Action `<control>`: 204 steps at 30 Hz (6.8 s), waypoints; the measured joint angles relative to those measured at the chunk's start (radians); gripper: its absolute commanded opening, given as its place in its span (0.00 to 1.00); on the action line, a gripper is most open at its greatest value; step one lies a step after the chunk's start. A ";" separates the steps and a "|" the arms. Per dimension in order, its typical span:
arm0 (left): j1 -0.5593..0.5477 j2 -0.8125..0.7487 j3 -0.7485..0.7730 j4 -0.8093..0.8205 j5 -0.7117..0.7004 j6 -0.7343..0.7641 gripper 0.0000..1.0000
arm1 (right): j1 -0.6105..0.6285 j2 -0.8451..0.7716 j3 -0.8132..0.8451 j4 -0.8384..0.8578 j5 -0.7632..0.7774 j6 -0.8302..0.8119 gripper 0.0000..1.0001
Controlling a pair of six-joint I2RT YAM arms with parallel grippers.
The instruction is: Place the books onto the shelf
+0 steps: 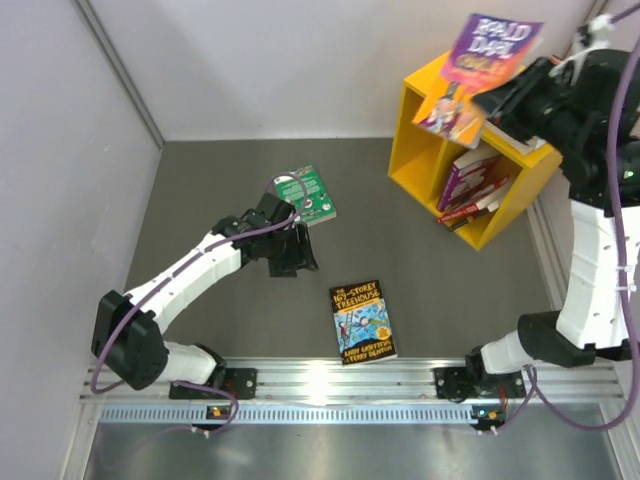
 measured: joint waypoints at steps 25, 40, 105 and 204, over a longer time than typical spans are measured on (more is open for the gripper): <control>0.000 -0.113 -0.085 -0.019 -0.004 -0.057 0.62 | -0.762 0.280 -0.068 0.280 -0.643 0.344 0.07; 0.002 -0.020 -0.084 0.031 -0.002 -0.062 0.62 | -0.777 0.272 -0.126 0.260 -0.674 0.323 0.53; -0.303 0.127 -0.479 0.731 0.088 -0.544 0.67 | 0.343 0.024 -1.748 0.712 -0.562 0.110 0.76; -0.071 0.964 0.631 1.558 -0.111 0.053 0.00 | 0.031 -0.467 -0.957 -0.212 -0.042 -0.188 1.00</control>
